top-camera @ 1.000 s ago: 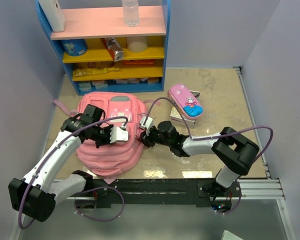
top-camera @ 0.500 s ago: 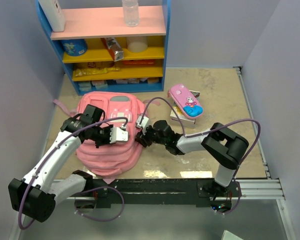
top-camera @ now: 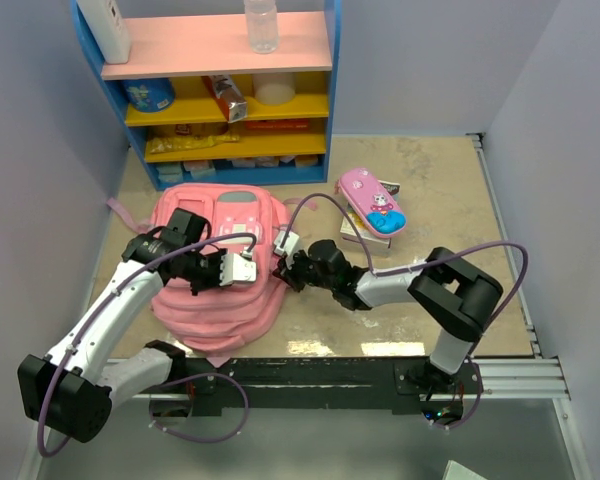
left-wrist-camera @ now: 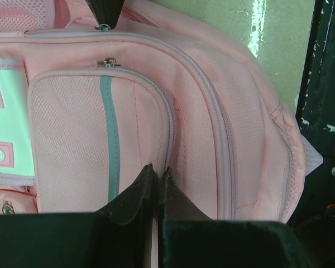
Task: Pack the student bag
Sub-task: Unzip the student bag at the center of the board.
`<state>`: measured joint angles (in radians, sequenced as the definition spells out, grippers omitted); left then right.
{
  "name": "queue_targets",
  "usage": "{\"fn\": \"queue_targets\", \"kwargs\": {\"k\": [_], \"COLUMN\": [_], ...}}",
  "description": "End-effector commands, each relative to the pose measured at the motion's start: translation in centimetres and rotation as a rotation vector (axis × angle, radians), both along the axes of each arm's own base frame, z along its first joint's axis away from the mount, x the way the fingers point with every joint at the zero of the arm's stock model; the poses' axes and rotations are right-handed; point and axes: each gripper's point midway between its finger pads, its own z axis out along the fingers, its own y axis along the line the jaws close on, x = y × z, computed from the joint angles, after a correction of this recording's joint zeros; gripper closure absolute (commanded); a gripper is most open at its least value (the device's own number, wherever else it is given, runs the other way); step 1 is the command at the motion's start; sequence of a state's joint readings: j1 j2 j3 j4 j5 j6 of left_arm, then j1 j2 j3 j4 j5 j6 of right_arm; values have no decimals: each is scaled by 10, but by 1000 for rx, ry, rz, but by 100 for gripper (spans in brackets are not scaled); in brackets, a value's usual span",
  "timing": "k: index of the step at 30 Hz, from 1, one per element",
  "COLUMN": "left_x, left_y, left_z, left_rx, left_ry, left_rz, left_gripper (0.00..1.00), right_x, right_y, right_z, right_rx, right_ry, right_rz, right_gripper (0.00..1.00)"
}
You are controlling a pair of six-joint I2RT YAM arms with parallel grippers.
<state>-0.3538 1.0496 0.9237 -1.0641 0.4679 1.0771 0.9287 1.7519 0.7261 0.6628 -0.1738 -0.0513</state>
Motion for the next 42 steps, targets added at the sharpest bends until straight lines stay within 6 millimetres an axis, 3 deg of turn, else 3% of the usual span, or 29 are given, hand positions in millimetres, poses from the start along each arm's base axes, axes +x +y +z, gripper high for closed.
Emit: {"fn": "queue_targets", "kwargs": {"k": [1, 5, 8, 11, 12, 14, 18, 24, 27, 37, 40, 42], "left_x": [8, 5, 3, -2, -3, -4, -4, 1, 2, 0, 1, 1], "left_y": [-10, -8, -7, -9, -10, -12, -15, -17, -16, -17, -18, -18], "left_z": [19, 22, 24, 28, 29, 34, 35, 34, 32, 34, 36, 38], "left_rx": [-63, -52, -50, -63, -69, -82, -87, -83, -77, -85, -87, -92], "left_ry": [-62, -67, -79, -103, -114, -143, -113, -97, -94, -78, -80, -81], "left_rz": [-18, -31, -47, -100, -116, -152, -161, -158, -154, -153, -150, -150], "left_gripper": [100, 100, 100, 100, 100, 100, 100, 100, 100, 100, 100, 100], "right_x": [-4, -5, -5, -2, -5, 4, 2, -13, -23, -9, -3, -1], "right_y": [-3, -6, -3, 1, -1, -3, -5, 13, 20, 25, 24, 22], "right_z": [26, 27, 29, 23, 15, 23, 26, 29, 28, 9, 6, 6], "right_rx": [60, 64, 79, 61, 49, 67, 96, 160, 178, 174, 177, 179], "right_ry": [-27, -36, -47, -61, -67, -168, -189, -172, -165, -145, -134, -129], "right_rz": [-8, -5, 4, 19, 19, -32, -41, 67, 101, 40, 28, 20], "right_gripper": [100, 100, 75, 69, 68, 68, 68, 68, 63, 67, 77, 92]}}
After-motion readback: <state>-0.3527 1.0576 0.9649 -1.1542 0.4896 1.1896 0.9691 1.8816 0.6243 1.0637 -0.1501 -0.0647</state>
